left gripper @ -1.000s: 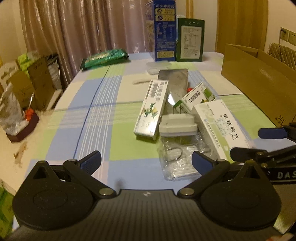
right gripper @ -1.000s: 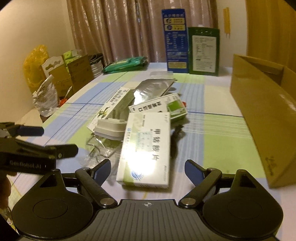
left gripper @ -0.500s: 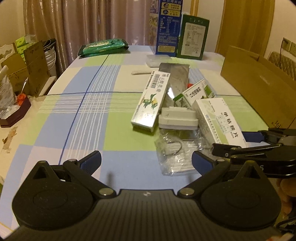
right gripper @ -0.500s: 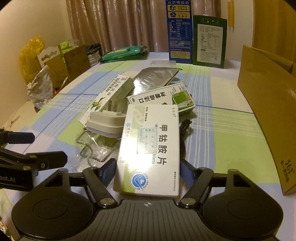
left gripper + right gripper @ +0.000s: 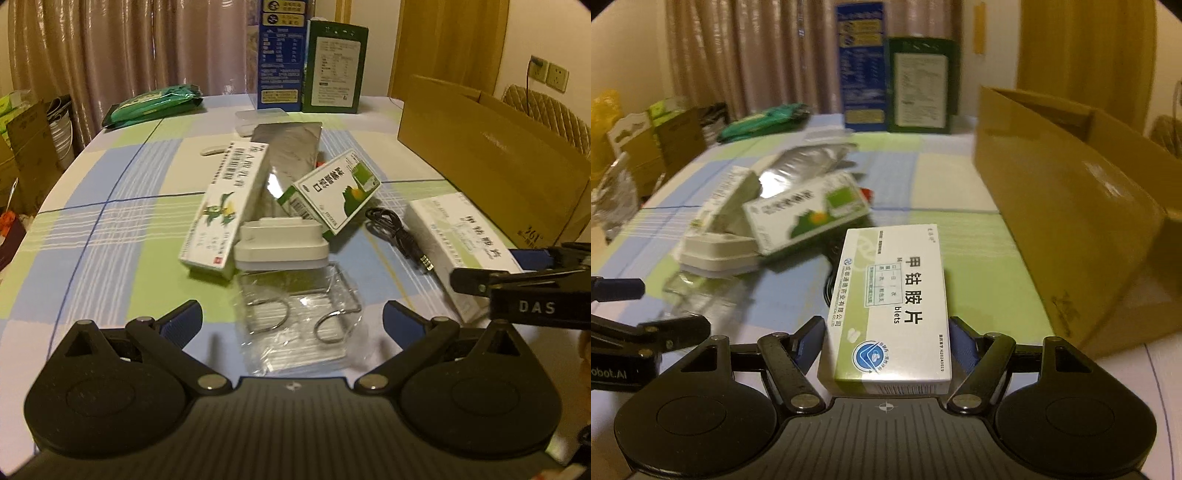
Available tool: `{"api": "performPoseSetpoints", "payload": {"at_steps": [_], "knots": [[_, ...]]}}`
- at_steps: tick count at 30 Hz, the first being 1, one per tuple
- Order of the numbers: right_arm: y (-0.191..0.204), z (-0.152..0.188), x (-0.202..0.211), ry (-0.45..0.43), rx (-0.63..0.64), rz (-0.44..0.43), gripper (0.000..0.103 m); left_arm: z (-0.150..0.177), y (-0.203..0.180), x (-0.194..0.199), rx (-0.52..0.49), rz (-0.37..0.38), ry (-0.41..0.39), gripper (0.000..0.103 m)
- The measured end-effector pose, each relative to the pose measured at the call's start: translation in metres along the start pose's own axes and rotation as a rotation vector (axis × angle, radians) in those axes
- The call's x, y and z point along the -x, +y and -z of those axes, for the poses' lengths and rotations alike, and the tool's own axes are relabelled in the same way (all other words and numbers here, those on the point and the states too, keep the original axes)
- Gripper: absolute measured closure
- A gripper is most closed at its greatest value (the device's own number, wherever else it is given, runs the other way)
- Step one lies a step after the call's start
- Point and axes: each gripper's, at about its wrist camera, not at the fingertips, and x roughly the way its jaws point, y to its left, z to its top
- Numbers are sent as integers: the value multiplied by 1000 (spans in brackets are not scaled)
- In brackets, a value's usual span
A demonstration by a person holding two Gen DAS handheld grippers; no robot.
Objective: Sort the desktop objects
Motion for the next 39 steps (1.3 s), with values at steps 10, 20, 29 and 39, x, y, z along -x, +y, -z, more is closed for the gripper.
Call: {"api": "performPoseSetpoints", "payload": {"at_steps": [10, 20, 29, 39], "knots": [[-20, 8, -5, 23, -58, 4, 34, -2, -11, -20, -9, -65, -27, 12], [-20, 10, -6, 27, -57, -2, 21, 1, -7, -24, 22, -71, -1, 37], [-19, 11, -10, 36, -65, -4, 20, 9, -15, -10, 8, -64, 6, 41], [-17, 9, -14, 25, -68, 7, 21, 8, -18, -17, -11, -90, -18, 29]]}}
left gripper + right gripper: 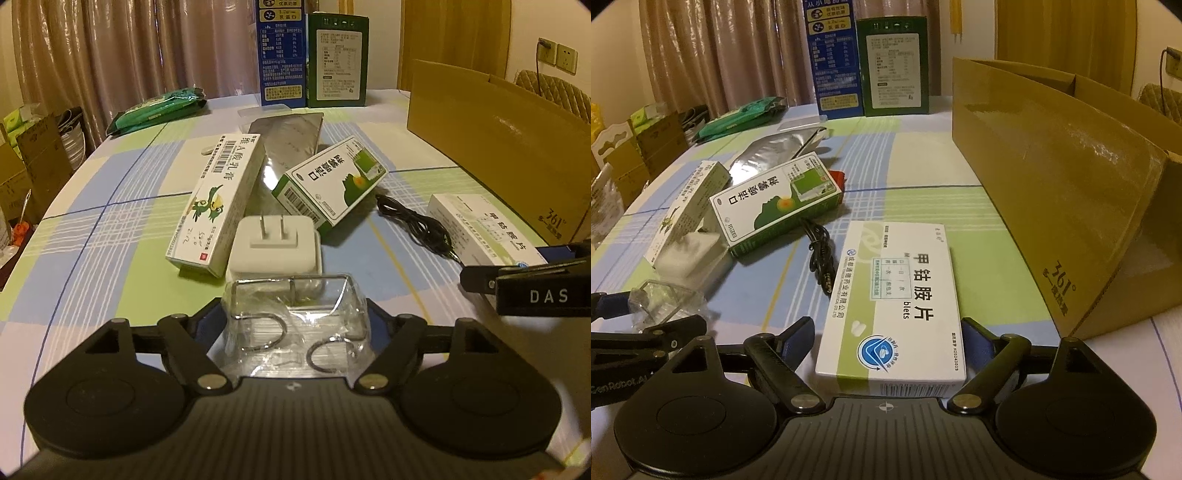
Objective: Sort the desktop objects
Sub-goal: 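Carry both items to the cardboard box while the left tool releases the plastic package inside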
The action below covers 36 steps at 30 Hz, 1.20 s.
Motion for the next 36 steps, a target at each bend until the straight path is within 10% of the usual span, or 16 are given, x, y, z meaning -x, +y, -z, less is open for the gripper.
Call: {"api": "performPoseSetpoints", "payload": {"at_steps": [16, 36], "knots": [[0, -4, 2, -7, -8, 5, 35, -3, -6, 11, -27, 13, 16, 41], [-13, -51, 91, -243, 1, 44, 35, -64, -51, 71, -62, 97, -117, 41]]}}
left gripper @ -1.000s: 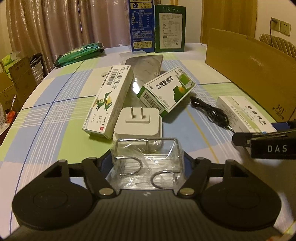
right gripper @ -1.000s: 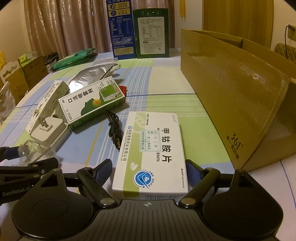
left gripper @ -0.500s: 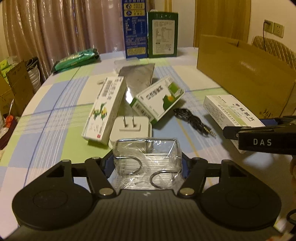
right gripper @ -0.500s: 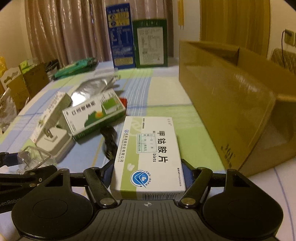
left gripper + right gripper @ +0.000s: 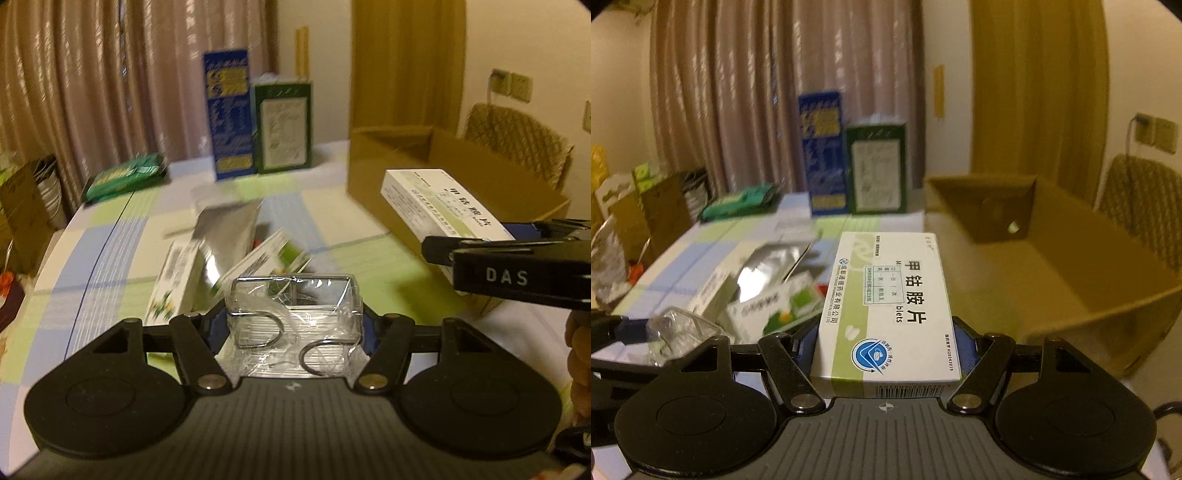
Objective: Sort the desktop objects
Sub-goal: 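Carry both items to the cardboard box while the left tool releases the plastic package inside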
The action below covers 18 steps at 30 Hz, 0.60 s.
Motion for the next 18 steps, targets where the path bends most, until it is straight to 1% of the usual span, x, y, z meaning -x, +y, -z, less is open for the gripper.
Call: {"api": "performPoseSetpoints", "payload": {"at_steps": [4, 10, 12, 18], "knots": [[-18, -25, 17, -36, 5, 29, 35, -25, -24, 2, -1, 54, -38, 41], [-63, -65, 33, -72, 33, 92, 35, -56, -62, -4, -13, 142, -76, 41], [-79, -73, 35, -79, 40, 117, 35, -67, -75, -8, -24, 167, -88, 41], [-127, -75, 33, -62, 23, 168, 35, -91, -111, -28, -48, 234, -109, 41]]}}
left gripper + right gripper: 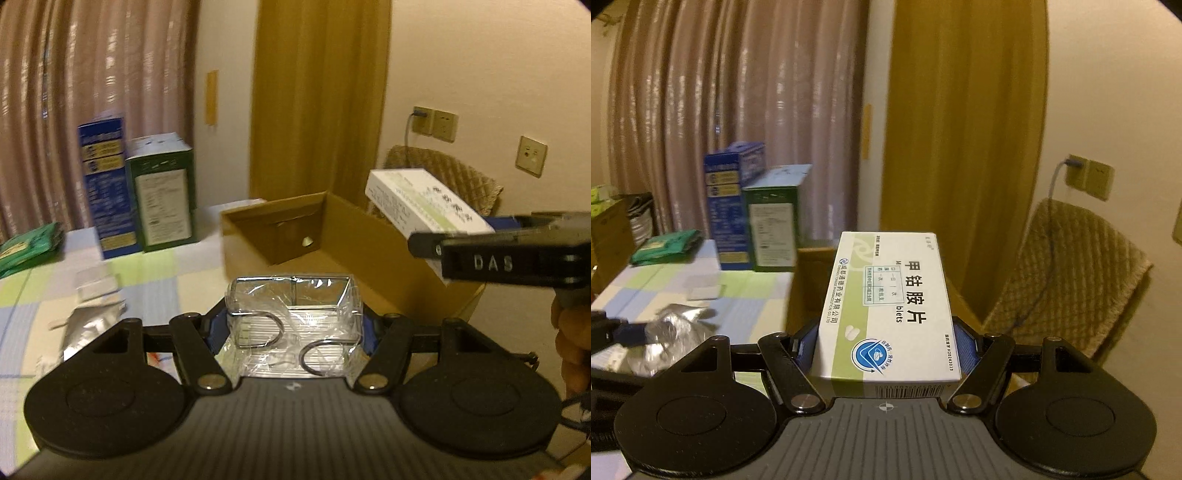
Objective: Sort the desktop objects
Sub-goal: 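Carry both items to the cardboard box while the left tool releases the plastic package inside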
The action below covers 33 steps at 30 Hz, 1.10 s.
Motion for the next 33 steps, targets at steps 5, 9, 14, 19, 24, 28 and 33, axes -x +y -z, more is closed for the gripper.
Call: {"api": "performPoseSetpoints", "payload": {"at_steps": [5, 9, 14, 19, 24, 28, 33], "knots": [[-31, 9, -9, 18, -11, 29, 35, -9, -14, -31, -11, 56, -9, 41], [-44, 13, -20, 32, -22, 33, 35, -14, -21, -50, -21, 90, -10, 41], [-53, 17, -35, 38, -28, 36, 35, -15, -26, -70, -38, 113, -6, 41], [-58, 21, -47, 50, -30, 34, 35, -12, -28, -85, -52, 148, -6, 33], [-63, 23, -51, 53, -42, 34, 35, -14, -27, -84, -65, 141, -29, 22], [-63, 26, -51, 60, -42, 29, 35, -14, -20, -77, -80, 85, -28, 22], [-60, 28, -52, 63, -45, 13, 35, -13, -3, -69, -58, 38, -6, 22]]}}
